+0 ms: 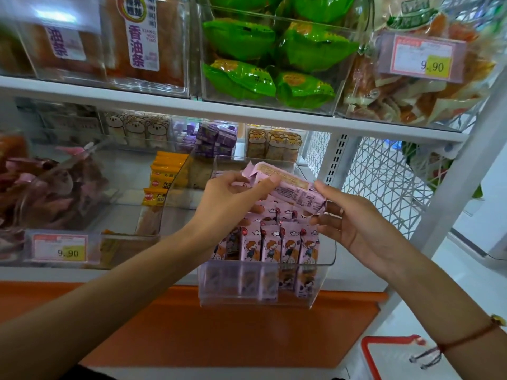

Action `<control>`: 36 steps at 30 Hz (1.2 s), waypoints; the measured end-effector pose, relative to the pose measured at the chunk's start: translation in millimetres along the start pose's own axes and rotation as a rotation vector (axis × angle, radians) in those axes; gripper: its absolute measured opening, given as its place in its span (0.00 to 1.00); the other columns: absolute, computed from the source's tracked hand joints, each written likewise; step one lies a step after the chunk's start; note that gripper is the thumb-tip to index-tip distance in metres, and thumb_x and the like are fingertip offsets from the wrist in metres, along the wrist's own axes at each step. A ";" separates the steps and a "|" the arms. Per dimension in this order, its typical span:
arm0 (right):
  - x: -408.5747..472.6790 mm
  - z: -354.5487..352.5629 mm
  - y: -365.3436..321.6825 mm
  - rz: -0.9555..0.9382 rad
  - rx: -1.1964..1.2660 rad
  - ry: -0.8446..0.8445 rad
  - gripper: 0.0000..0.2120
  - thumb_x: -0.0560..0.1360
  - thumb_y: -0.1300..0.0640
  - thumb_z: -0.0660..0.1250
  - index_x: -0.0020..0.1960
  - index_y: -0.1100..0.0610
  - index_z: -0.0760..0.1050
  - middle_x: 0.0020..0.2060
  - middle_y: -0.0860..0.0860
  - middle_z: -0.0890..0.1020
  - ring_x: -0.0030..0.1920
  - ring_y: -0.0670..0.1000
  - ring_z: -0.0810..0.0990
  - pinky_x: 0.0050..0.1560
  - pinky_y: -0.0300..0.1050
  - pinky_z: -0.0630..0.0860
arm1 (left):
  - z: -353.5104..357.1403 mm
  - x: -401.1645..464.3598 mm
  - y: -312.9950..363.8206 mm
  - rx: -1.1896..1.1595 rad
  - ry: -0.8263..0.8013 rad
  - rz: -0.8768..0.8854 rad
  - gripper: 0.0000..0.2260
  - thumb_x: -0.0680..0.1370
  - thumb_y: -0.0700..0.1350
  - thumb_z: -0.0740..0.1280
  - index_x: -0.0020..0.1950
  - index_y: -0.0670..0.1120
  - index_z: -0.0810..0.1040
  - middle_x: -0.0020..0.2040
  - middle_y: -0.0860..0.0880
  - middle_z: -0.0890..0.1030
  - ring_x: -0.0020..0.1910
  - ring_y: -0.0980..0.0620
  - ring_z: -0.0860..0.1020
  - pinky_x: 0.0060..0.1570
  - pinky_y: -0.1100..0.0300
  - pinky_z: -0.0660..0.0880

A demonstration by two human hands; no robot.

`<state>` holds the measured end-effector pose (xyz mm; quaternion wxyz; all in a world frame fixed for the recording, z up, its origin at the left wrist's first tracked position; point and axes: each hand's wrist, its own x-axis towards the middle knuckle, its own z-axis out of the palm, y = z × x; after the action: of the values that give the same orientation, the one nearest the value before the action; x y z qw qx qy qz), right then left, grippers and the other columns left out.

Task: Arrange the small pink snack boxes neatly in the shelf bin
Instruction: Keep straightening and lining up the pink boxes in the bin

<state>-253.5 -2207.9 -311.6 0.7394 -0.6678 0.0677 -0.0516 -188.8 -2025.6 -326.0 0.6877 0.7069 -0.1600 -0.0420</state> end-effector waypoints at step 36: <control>7.4 -13.4 20.7 -0.754 -0.780 0.271 0.17 0.68 0.58 0.75 0.50 0.41 0.74 0.46 0.36 0.78 0.52 0.42 0.76 0.51 0.41 0.74 | 1.9 -7.5 6.5 0.159 -0.113 0.279 0.17 0.71 0.48 0.74 0.58 0.57 0.75 0.48 0.65 0.80 0.48 0.67 0.79 0.41 0.75 0.75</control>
<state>-248.7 -2220.1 -333.7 0.3527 -0.8573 -0.0671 -0.3690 -197.6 -2025.4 -320.9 0.6187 0.7266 -0.2977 0.0269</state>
